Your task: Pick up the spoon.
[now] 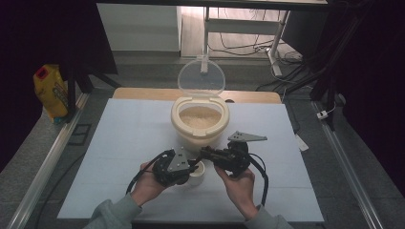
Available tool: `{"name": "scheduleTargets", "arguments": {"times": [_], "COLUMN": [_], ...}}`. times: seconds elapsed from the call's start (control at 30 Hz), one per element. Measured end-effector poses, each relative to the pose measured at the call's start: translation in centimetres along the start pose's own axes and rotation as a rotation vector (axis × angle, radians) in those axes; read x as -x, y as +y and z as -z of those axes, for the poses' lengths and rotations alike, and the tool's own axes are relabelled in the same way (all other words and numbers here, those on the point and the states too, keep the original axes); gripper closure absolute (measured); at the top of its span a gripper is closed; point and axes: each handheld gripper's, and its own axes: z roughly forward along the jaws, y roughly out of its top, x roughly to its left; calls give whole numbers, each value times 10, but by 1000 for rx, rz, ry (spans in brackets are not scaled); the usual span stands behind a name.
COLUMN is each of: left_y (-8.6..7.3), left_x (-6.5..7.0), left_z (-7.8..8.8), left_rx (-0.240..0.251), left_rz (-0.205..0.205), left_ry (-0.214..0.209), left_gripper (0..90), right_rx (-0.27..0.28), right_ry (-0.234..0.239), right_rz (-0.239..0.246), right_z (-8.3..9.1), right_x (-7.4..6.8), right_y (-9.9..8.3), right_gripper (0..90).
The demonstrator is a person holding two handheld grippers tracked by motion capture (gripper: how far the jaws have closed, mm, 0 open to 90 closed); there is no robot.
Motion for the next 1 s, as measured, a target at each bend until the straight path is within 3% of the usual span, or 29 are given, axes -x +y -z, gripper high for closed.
{"name": "scheduleTargets", "arguments": {"times": [0.1, 0.17, 0.4, 0.53, 0.6, 0.87, 1.0], "left_y": [0, -1, -5, -11, -14, -59, -84], "left_x": [0, -2, -10, -12, -13, -26, -33], "left_z": [0, 0, 11, 22, 26, 50, 57], "left_rx": [-4, 4, 47, 57, 61, 60, 46], "left_rz": [-5, 8, 60, 72, 79, 185, 242], "left_ry": [-11, -9, -34, -22, -18, 33, 41], "left_gripper": [736, 680, 607, 555, 521, 407, 375], "right_rx": [-4, 4, 29, 70, 84, 153, 154], "right_ry": [7, 12, 29, 47, 30, -25, -39], "right_rz": [2, 2, -7, -29, -23, -12, -3], "right_z": [0, 2, 7, 15, 21, 46, 51], "right_x": [1, 2, 4, 7, 8, 19, 23], "right_y": [0, 1, 2, 6, 8, 19, 22], "right_gripper": [829, 829, 830, 830, 830, 831, 831]}}
